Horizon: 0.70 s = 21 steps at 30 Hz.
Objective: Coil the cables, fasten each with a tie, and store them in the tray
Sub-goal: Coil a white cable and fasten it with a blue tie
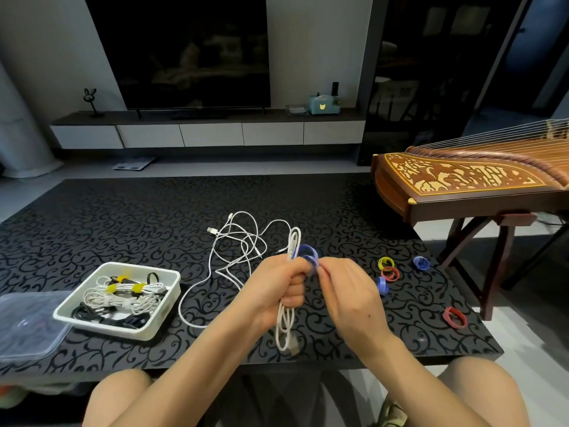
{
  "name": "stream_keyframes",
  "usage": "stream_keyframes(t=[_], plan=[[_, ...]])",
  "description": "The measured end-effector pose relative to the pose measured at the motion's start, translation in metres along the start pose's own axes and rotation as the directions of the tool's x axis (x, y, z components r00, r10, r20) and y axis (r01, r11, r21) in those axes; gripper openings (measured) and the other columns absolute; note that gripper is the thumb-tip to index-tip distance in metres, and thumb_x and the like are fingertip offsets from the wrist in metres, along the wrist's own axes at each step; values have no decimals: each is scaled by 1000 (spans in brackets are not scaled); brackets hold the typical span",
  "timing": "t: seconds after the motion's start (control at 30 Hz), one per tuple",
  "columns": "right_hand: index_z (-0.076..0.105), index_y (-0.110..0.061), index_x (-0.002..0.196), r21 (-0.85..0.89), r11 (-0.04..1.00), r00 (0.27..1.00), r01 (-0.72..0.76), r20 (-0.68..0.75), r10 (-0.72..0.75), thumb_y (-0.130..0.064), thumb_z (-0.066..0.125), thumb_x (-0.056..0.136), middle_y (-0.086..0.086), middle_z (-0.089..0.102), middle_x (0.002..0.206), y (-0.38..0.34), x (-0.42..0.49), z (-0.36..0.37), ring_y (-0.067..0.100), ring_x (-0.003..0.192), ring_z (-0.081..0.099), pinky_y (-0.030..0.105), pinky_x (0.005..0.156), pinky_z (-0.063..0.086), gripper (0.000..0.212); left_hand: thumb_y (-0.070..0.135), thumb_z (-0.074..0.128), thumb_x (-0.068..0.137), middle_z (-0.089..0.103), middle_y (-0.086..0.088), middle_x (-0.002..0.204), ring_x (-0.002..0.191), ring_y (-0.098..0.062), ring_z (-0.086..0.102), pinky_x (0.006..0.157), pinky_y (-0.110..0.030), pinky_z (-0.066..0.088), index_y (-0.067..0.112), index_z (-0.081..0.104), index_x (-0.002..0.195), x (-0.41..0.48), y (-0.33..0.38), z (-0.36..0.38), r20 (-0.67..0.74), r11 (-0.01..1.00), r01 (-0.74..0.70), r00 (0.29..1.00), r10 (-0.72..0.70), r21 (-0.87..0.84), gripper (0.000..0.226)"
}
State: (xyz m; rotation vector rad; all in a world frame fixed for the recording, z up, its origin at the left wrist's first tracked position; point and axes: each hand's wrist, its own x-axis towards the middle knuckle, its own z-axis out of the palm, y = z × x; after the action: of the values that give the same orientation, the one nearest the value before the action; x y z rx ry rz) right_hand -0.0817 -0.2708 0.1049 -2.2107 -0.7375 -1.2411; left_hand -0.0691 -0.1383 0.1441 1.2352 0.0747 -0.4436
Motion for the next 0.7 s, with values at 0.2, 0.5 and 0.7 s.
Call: stream_keyframes(t=[0.2, 0.5, 0.7], plan=[[62, 1, 78, 6, 996, 992, -94, 82, 93, -11, 49, 90, 7, 56, 64, 10, 18, -12, 22, 54, 52, 27, 56, 38, 22, 6, 54, 83, 23, 5, 47, 37, -7, 17, 34, -17, 17, 18, 36, 63, -7, -6, -12, 121, 963, 9, 992, -43, 269, 29], [56, -11, 85, 169, 795, 799, -582, 298, 522, -14, 53, 94, 10, 63, 72, 34, 38, -36, 26, 67, 63, 39, 60, 52, 10, 7, 55, 92, 25, 6, 49, 39, -6, 18, 35, -16, 19, 17, 41, 72, -11, -12, -45, 82, 939, -43, 997, 15, 343, 26], [49, 3, 65, 544, 213, 536, -811, 547, 644, 14, 42, 86, 20, 70, 86, 27, 37, -36, 24, 68, 69, 34, 60, 55, 25, 5, 49, 96, 33, 11, 51, 40, -4, 27, 39, -15, 25, 17, 42, 71, -8, 7, -47, 70, 857, -220, 975, 212, 467, 28]])
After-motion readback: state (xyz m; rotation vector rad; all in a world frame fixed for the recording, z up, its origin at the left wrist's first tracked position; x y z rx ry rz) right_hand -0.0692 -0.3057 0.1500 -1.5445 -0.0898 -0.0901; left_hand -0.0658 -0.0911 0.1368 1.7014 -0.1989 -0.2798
